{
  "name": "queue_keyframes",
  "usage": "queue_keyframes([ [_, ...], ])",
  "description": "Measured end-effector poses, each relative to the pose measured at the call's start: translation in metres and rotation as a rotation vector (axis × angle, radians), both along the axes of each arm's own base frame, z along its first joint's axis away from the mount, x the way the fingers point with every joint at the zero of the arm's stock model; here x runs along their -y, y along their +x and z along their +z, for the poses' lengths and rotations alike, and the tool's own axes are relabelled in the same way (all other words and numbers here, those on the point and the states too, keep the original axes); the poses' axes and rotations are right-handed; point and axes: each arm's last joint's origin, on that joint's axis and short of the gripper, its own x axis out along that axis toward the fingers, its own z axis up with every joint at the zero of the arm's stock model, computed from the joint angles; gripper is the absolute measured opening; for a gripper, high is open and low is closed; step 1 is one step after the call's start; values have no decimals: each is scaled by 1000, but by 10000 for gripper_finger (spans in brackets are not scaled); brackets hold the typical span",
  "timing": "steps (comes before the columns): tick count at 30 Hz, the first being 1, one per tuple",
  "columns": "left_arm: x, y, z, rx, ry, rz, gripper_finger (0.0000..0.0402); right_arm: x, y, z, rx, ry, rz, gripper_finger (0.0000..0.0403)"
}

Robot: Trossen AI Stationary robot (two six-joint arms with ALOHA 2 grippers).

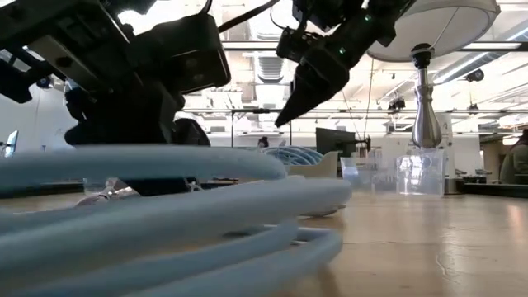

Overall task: Pick & Place USB Port
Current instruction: Put the large blue charger cable into the gray bin

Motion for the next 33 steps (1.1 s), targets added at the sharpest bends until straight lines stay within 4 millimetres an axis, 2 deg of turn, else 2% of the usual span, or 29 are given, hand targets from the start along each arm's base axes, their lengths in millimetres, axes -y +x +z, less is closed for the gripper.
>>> queue_keyframes([
  [1,0,0,1,3,3,-4,56,-1,-1,-1,-13,3,0,155],
  [4,0,0,5,6,15,-17,51,-6,-5,0,-38,29,-14,155],
  [9,-7,-9,19,-18,136,-35,51,-13,-20,22,-18,78,-55,155],
  [14,-18,-21,50,37,282,-19,51,-24,-45,41,-49,131,-86,155],
  [18,-27,-32,83,136,391,2,51,-33,-64,45,-54,190,-124,155],
  [22,-43,-42,108,210,555,86,51,-43,-80,37,-60,250,-157,155],
  [26,-65,-45,128,259,639,144,51,-52,-92,19,-85,304,-191,155],
  [30,-93,-40,137,263,731,239,51,-60,-101,1,-93,351,-216,155],
  [33,-119,-29,145,309,815,395,51,-62,-106,-9,-76,393,-244,155],
])
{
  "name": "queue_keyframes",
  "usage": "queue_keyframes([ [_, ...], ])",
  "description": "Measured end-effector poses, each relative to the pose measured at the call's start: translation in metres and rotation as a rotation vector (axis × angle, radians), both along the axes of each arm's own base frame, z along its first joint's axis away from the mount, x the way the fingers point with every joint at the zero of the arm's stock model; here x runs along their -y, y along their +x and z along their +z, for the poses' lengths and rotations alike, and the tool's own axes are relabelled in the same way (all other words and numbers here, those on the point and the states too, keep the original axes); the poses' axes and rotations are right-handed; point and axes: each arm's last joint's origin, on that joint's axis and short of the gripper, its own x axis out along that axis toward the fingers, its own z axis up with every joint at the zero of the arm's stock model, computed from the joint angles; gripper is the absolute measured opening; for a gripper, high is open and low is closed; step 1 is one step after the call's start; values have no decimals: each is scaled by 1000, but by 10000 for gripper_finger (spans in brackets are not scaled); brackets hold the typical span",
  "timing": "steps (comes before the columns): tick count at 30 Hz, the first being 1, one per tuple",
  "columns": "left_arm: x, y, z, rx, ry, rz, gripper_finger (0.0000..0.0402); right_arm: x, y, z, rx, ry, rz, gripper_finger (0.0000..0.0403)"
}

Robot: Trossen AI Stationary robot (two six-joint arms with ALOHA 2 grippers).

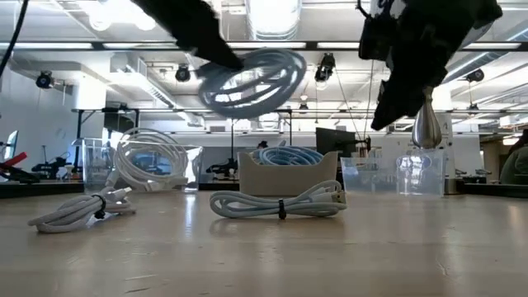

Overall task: Pick & Place USB Port
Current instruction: Put the large blue charger cable into the gray bin

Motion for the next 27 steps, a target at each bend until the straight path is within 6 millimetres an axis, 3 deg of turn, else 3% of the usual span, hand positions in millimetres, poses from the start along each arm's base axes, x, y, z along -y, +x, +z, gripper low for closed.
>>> queue_keyframes([
  [8,-71,28,9,234,49,192,56,-2,0,-19,50,18,-4,155],
  [14,-117,45,-20,250,-2,242,58,-3,2,-25,46,16,-3,155],
  [21,-146,64,-60,194,5,316,59,-2,3,-25,49,12,1,155],
  [27,-152,74,-87,125,0,327,59,-2,3,-24,53,10,3,155],
])
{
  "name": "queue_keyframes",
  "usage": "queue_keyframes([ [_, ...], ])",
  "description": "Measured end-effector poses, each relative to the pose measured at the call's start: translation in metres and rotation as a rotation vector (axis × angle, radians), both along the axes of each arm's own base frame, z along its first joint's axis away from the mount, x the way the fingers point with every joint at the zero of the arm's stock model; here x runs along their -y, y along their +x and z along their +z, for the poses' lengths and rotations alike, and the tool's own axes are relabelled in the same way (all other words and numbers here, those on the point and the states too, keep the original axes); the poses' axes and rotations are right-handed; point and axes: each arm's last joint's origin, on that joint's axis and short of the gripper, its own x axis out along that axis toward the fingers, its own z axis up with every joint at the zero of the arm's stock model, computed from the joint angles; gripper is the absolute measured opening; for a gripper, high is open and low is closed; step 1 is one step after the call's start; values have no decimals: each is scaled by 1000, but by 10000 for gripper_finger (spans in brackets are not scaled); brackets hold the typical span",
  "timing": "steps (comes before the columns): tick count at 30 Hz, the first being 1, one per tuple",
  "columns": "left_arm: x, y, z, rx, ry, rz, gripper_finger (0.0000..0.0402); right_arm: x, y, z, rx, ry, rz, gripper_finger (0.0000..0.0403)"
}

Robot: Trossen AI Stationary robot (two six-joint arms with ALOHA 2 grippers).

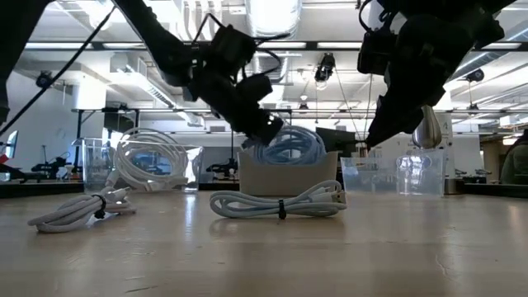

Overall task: Pick & Place USB Port
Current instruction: Put the large blue charger cable into the gray bin

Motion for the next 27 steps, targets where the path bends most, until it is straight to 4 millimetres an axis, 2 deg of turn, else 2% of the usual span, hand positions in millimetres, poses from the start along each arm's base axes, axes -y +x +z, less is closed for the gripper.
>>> queue_keyframes([
  [11,0,-1,-5,-60,-17,2,68,0,0,0,-2,-1,0,155],
  [21,0,-1,-5,-80,-2,19,135,0,0,0,6,-76,84,155],
  [27,9,-1,0,-101,11,-5,172,0,2,1,33,-85,96,155],
])
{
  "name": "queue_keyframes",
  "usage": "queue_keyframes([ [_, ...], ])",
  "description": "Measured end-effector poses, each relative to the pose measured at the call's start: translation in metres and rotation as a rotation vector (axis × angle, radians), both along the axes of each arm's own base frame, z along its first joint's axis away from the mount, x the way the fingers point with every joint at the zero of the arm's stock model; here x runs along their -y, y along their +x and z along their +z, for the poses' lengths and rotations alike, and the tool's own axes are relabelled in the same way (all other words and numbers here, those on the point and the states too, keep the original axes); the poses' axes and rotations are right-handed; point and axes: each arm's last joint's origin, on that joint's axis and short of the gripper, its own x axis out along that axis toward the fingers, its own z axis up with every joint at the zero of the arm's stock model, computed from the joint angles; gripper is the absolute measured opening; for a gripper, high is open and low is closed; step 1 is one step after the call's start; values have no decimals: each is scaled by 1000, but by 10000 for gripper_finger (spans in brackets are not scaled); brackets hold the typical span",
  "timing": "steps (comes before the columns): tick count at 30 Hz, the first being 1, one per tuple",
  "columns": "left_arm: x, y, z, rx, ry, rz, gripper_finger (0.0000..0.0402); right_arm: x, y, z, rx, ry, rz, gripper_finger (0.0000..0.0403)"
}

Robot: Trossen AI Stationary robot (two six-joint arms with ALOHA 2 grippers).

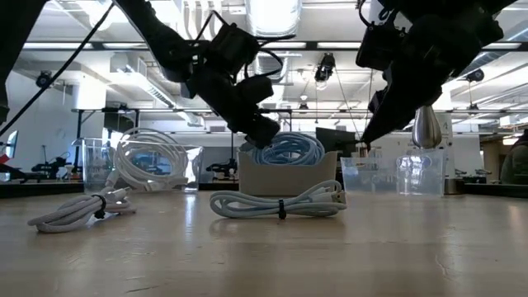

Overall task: Pick & Place USB Port
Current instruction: Put the large blue charger cable into the gray bin, then put the small blue charger cable into the right transparent bin

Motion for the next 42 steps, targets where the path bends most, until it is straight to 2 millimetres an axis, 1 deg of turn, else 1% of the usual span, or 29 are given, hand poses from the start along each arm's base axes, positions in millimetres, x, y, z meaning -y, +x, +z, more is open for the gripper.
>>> queue_keyframes([
  [4,7,-3,6,-24,-5,-18,194,-1,3,1,71,14,-1,155],
  [8,14,-6,19,5,-6,-30,208,-1,6,3,145,30,-4,155],
  [12,25,-10,31,23,-19,-62,212,-2,9,5,194,9,23,155],
  [15,35,-14,41,37,-37,-104,210,-3,14,4,234,4,35,155],
  [19,47,-23,52,74,-117,-162,204,-5,25,-7,259,6,36,155],
  [25,62,-37,68,94,-345,-412,196,-8,41,-32,213,-22,60,155],
  [27,65,-41,71,95,-414,-490,195,-10,46,-40,199,-35,78,155],
  [29,68,-44,73,88,-454,-528,195,-14,53,-46,194,-39,97,155],
  [33,72,-46,76,95,-459,-540,194,-21,65,-52,178,-19,150,152],
  [36,73,-47,76,95,-462,-545,193,-24,72,-59,156,-37,174,146],
  [39,75,-46,75,101,-477,-541,193,-25,76,-65,140,-50,188,138],
  [42,77,-47,69,91,-503,-531,192,-26,78,-66,139,-50,188,129],
])
